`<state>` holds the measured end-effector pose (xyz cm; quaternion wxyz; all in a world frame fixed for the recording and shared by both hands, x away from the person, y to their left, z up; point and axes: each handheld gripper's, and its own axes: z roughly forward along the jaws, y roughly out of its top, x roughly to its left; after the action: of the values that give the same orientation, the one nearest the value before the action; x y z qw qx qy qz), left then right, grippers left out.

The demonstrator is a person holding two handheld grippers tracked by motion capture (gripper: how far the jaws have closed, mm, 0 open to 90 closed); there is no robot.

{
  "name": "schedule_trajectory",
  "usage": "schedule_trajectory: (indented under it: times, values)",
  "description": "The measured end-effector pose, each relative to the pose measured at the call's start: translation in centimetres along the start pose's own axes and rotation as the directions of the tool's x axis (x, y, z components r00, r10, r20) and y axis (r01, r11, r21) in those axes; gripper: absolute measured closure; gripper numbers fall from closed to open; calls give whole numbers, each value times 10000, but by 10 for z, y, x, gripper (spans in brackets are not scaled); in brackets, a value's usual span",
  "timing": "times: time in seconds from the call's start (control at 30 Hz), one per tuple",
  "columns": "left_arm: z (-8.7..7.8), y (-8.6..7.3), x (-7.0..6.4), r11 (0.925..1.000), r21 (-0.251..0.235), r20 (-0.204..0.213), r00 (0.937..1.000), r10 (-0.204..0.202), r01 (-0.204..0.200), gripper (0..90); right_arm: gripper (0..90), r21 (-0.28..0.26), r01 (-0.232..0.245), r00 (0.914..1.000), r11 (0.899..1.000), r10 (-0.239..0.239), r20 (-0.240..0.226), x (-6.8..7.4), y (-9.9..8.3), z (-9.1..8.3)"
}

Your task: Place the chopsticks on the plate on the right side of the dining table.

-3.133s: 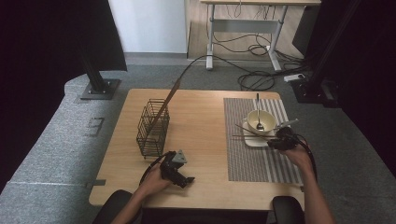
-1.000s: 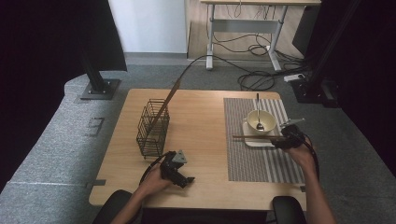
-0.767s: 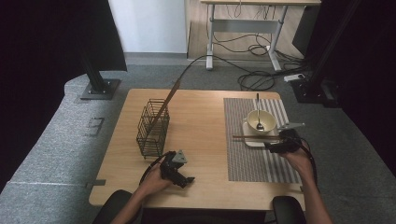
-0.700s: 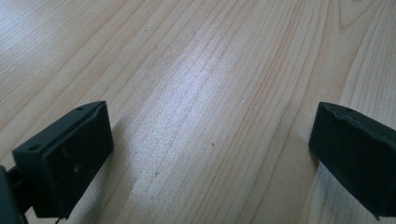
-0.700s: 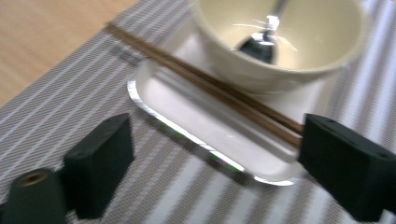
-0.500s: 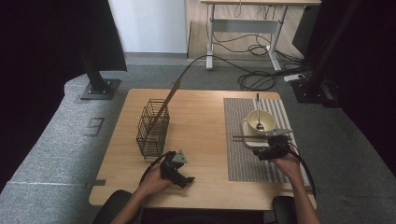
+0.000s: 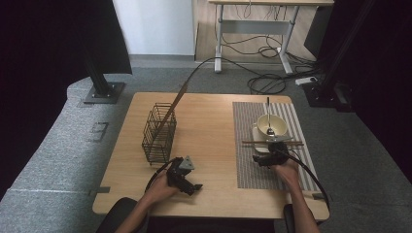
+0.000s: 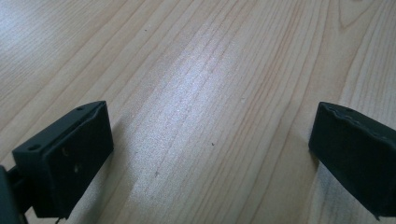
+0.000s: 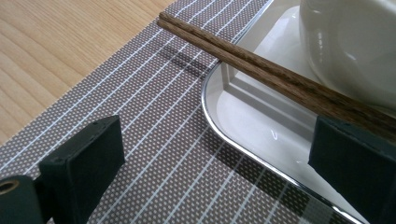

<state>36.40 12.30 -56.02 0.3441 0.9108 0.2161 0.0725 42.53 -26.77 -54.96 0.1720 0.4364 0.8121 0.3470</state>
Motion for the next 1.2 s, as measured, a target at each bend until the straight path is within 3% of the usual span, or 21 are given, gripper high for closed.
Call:
schedule_trajectory:
  times: [0.23, 0.6, 0.83, 1.2]
  values:
    - [0, 0, 0, 10000, 1, 0, 10000, -1, 1, 0, 43, 132, -24, 9998, 9999, 22, 204, -6, -3, 8]
    - [0, 0, 0, 10000, 1, -1, 10000, -3, 3, 0, 71, 94, 67, 9991, 9999, -70, 419, -9, -6, 1]
    - [0, 0, 0, 10000, 1, -2, 10000, 2, -2, 0, 66, 45, -280, 9956, 9996, 274, 891, -20, -15, -9]
    - [0, 0, 0, 10000, 1, -2, 10000, 1, -1, 0, 67, -52, -422, 9941, 9991, 425, 994, -30, -15, -7]
